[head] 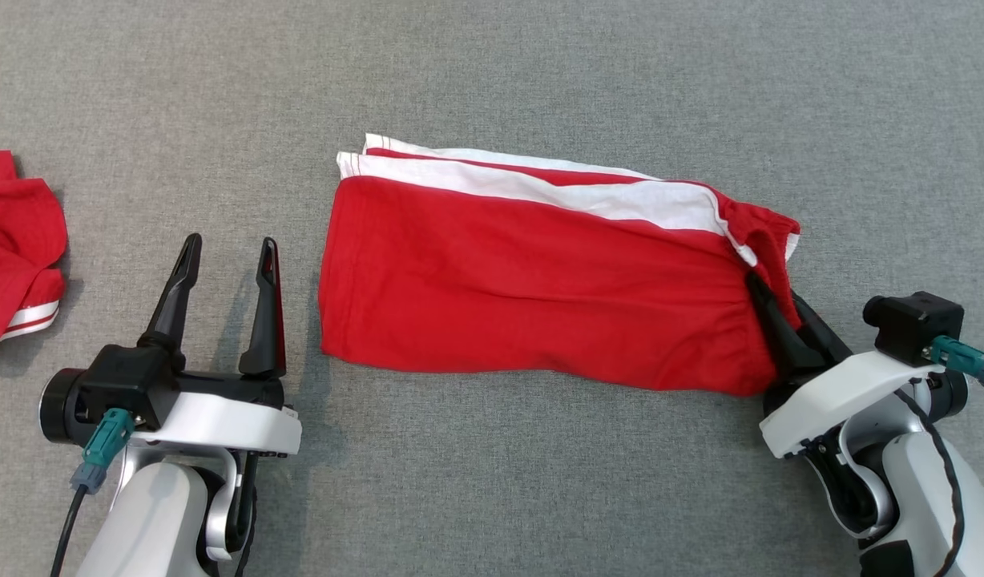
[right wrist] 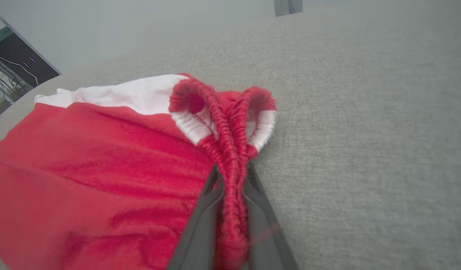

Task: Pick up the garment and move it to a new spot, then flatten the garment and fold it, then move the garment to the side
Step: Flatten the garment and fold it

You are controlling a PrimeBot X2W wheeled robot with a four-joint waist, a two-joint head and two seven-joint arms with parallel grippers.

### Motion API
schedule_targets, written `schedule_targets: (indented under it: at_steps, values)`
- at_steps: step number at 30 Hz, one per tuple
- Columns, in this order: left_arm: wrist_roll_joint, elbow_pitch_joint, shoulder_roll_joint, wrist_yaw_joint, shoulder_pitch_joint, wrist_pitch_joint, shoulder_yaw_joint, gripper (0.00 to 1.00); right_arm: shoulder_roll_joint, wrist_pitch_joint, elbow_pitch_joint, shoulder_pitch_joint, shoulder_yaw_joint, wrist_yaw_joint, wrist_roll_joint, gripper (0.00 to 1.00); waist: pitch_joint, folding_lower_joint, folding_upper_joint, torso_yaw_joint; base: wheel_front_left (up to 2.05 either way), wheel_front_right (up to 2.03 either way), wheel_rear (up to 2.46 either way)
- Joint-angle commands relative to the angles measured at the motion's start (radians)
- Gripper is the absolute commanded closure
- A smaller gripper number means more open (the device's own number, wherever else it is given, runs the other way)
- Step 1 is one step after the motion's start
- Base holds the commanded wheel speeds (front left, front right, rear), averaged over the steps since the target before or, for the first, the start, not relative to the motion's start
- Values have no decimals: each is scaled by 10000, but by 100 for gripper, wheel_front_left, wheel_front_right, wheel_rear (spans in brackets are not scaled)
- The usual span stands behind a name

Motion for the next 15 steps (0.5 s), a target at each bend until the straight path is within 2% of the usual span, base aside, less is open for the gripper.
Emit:
schedule_targets:
  at_steps: [1, 8, 15]
  values:
    - [60, 22, 12, -36, -169, -50, 63, 0, -106, 9, 194, 143, -88, -14, 180, 100, -14, 0, 0, -5, 0, 0, 0]
    - [87, 117, -56, -39, -96, -41, 120, 0, -681, 128, 118, 647, -500, -34, 714, 100, -146, 0, 0, -86, 0, 0, 0]
    - [85, 175, -74, -46, -48, -40, 148, 0, -965, 277, -227, 800, -586, -31, 1009, 100, -274, 0, 0, -208, 0, 0, 0]
